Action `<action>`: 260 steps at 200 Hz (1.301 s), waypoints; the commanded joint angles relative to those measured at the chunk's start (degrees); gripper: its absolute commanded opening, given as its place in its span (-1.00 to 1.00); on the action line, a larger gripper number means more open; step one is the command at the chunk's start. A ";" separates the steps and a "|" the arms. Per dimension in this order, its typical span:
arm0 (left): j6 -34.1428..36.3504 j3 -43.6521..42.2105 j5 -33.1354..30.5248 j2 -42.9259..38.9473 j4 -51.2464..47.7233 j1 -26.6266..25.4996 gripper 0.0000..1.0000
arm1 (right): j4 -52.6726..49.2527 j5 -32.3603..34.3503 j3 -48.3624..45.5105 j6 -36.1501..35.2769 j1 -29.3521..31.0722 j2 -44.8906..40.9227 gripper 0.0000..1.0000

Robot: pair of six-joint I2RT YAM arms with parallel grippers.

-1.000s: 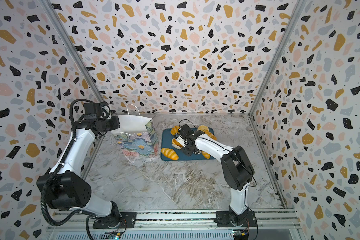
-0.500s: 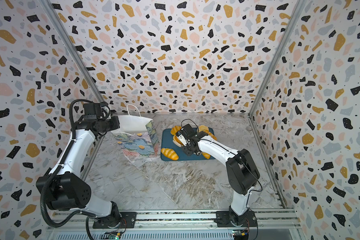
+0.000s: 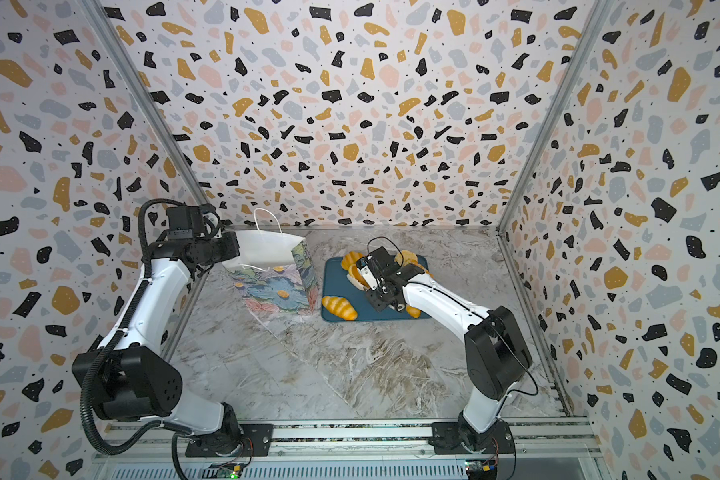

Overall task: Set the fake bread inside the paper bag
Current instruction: 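Lift the oval yellow bun off the tray with the tongs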

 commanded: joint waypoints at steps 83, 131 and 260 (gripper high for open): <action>-0.34 -0.90 1.01 -0.24 0.99 -0.24 -1.00 | 0.65 1.63 1.39 4.00 0.22 -6.81 -0.26; -0.55 -1.14 1.61 -0.38 1.39 -0.24 -1.00 | 1.57 -0.13 3.29 5.66 1.01 -8.34 -0.26; -0.33 -1.14 0.57 -0.81 1.05 -0.16 -1.00 | 0.86 -1.13 10.37 7.37 4.47 -8.35 -0.29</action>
